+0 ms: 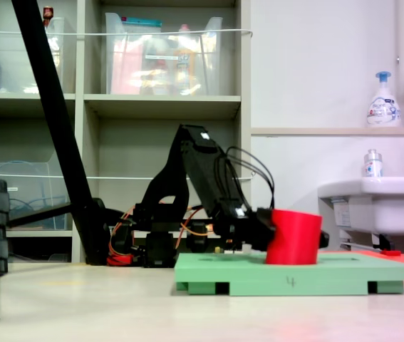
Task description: Put the cylinder block into the corresponding hole
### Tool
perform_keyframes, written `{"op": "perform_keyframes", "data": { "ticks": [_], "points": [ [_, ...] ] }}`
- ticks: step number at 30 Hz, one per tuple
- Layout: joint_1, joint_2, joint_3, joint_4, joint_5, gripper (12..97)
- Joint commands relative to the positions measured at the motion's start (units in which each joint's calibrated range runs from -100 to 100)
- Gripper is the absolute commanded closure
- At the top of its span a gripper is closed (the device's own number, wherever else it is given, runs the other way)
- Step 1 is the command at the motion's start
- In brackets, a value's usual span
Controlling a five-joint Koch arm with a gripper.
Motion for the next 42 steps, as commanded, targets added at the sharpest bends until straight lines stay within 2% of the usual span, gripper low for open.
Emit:
{"op": "perform_keyframes", "data": {
  "ticks": [1, 5, 9, 11, 13, 14, 15, 17, 22, 25, 26, 28, 30, 31, 35, 42],
  "points": [
    [0.20, -0.23, 4.60, 1.35, -0.63, 72.1],
    [-0.05, 1.72, 4.60, 1.64, -0.59, 70.1],
    [-0.20, 2.98, 4.60, 1.73, -0.59, 55.2],
    [-0.20, 3.26, 4.60, 2.41, -0.59, 51.7],
    [-0.20, 3.40, 4.40, 3.27, -0.59, 40.0],
    [-0.15, 3.54, 4.21, 3.47, -0.59, 28.1],
    [-0.15, 3.40, 4.11, 3.85, -0.59, 21.6],
    [-0.15, 1.86, 2.71, 5.78, -0.59, 13.5],
    [-0.24, -20.07, -6.56, 4.14, -0.78, 13.5],
    [-0.98, -43.39, -13.34, -7.61, -2.44, 14.0],
    [-1.42, -55.26, -14.74, -16.66, -4.84, 17.2],
    [-2.44, -74.54, -16.73, -34.28, -10.16, 34.6],
    [-4.00, -92.83, -19.72, -46.22, -19.98, 59.1],
    [-4.49, -99.12, -22.02, -46.51, -25.30, 65.3],
    [-6.15, -121.60, -33.58, -46.80, -38.29, 66.4],
    [-9.62, -122.16, -58.81, -47.67, -43.03, 64.0]
  ]
}}
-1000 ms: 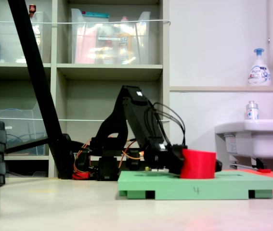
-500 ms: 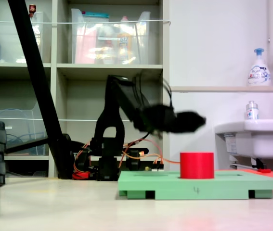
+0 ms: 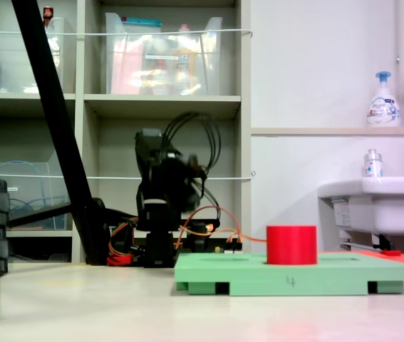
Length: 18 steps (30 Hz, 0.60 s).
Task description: Put the cylinder block into the corresponding hole
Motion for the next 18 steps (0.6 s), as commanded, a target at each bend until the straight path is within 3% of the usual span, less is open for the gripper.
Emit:
{"op": "perform_keyframes", "data": {
  "ticks": [1, 10, 18],
  "points": [
    [-1.12, -0.96, -3.02, 0.69, -2.05, 63.8],
    [-1.86, -0.96, -25.75, 1.66, -2.10, 62.8],
    [-4.10, -0.96, -26.95, 0.02, -2.05, 62.6]
  ]
}}
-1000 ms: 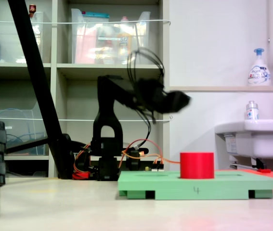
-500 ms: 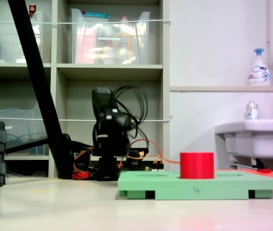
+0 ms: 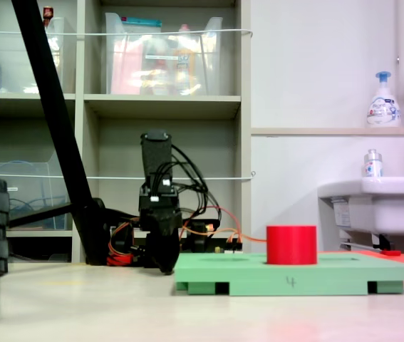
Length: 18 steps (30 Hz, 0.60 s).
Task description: Put the cylinder block into the corresponding hole
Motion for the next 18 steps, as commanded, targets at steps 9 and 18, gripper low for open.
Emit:
{"op": "perform_keyframes", "data": {
  "ticks": [9, 18],
  "points": [
    [-1.27, -0.55, -1.57, -9.33, -0.10, 62.0],
    [-4.05, -0.55, -1.57, -9.04, -0.05, 62.0]
  ]
}}
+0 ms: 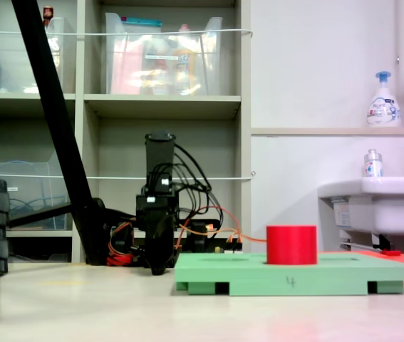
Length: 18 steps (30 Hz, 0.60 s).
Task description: Put the cylinder block into the corresponding hole
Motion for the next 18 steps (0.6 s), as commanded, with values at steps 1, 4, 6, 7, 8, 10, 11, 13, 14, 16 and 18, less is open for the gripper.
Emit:
{"op": "perform_keyframes", "data": {
  "ticks": [1, 4, 6, 7, 8, 10, 11, 13, 14, 16, 18],
  "points": [
    [-1.17, -0.41, -1.57, -4.34, 0.00, 61.9],
    [-1.95, -0.41, -1.57, -4.34, 0.00, 62.0],
    [-1.95, -0.41, -1.57, -4.34, 0.00, 62.0],
    [-1.90, -0.41, -1.57, -4.34, 0.00, 62.0],
    [-1.90, -0.41, -1.57, -4.34, 0.00, 61.9],
    [-1.95, -0.41, -1.57, -4.34, 0.00, 59.5],
    [-1.95, -0.41, -1.57, -4.25, 0.00, 59.2],
    [-1.90, -0.41, -1.57, -4.25, 0.00, 59.2],
    [-1.90, -0.41, -1.57, -4.25, 0.00, 59.2],
    [-1.86, -0.41, -1.57, -4.25, 0.00, 59.2],
    [-1.90, -0.41, -1.57, -4.25, 0.00, 59.2]
  ]
}}
